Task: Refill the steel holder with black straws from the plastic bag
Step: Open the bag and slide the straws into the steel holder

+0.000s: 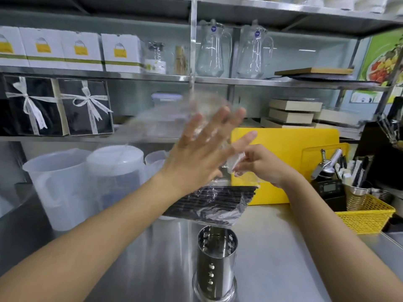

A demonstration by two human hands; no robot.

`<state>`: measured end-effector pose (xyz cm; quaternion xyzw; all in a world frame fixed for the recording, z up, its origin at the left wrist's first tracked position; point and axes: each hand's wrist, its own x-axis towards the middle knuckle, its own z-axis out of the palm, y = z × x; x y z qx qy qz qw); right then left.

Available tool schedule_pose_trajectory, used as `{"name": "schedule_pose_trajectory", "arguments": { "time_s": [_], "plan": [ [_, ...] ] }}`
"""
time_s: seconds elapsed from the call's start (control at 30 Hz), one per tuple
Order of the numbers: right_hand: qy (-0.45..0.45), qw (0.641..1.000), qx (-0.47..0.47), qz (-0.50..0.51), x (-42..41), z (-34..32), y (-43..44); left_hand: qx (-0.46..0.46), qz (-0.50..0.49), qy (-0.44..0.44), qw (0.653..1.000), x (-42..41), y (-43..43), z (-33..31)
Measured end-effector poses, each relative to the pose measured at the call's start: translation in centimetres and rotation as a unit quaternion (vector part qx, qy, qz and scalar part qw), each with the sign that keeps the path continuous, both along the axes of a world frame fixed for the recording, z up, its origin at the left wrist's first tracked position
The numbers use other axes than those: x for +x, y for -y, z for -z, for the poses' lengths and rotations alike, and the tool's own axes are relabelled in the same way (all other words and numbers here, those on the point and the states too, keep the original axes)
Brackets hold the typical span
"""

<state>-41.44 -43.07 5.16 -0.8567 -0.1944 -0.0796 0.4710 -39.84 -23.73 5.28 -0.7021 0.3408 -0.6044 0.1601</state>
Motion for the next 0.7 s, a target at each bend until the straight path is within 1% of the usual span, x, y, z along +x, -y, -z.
{"name": "schedule_pose_trajectory", "arguments": {
  "time_s": [0.07, 0.1, 0.13, 0.17, 0.2, 0.23, 0.27, 0.3, 0.33, 0.37, 0.47, 0.5, 0.57, 0.63, 0.7],
  "plan": [
    [0.005, 1.000, -0.010, -0.008, -0.1, 0.1, -0.3, 0.061, -0.095, 0.010, 0.994, 0.2, 0.4, 0.5],
    [0.008, 1.000, -0.010, -0.009, -0.2, 0.1, -0.4, 0.072, -0.130, -0.009, 0.989, 0.3, 0.5, 0.3],
    [0.009, 1.000, -0.008, -0.006, -0.1, 0.2, -0.4, 0.077, -0.136, -0.037, 0.987, 0.5, 0.5, 0.3],
    [0.007, 1.000, -0.003, -0.004, -0.1, 0.3, -0.4, 0.077, -0.105, -0.057, 0.990, 0.5, 0.6, 0.0],
    [0.003, 1.000, 0.006, -0.001, -0.1, 0.4, -0.4, 0.067, -0.053, -0.096, 0.992, 0.6, 0.6, -0.3],
    [0.001, 1.000, 0.019, 0.003, -0.2, 0.4, -0.4, 0.051, -0.018, -0.161, 0.986, 0.7, 0.6, -0.7],
    [0.001, 0.999, 0.032, 0.010, -0.2, 0.5, -0.4, 0.036, -0.007, -0.247, 0.968, 0.9, 0.6, -1.0],
    [0.000, 0.999, 0.048, 0.016, -0.2, 0.6, -0.3, 0.026, -0.019, -0.325, 0.945, 1.1, 0.6, -1.1],
    [-0.003, 0.998, 0.067, 0.019, -0.2, 0.7, -0.1, 0.018, -0.034, -0.381, 0.924, 1.4, 0.5, -1.1],
    [-0.008, 0.996, 0.087, 0.015, -0.3, 0.9, 0.3, 0.004, -0.039, -0.417, 0.908, 1.7, 0.4, -1.1],
    [-0.052, 0.988, 0.141, -0.031, -0.3, 2.1, 1.8, -0.041, -0.011, -0.468, 0.883, 2.6, -0.3, -1.3],
    [-0.067, 0.985, 0.157, -0.032, -0.3, 2.5, 2.0, -0.055, -0.005, -0.480, 0.875, 3.0, -0.4, -1.4],
    [-0.076, 0.979, 0.190, 0.004, 0.0, 3.6, 1.9, -0.078, 0.006, -0.491, 0.868, 3.5, -0.6, -1.5],
    [-0.052, 0.970, 0.229, 0.060, 0.3, 4.6, 1.2, -0.092, 0.011, -0.498, 0.862, 3.7, -0.5, -1.4],
    [-0.030, 0.947, 0.296, 0.122, 0.5, 5.2, 0.3, -0.096, 0.030, -0.491, 0.865, 3.4, -0.2, -1.4]
  ]
}}
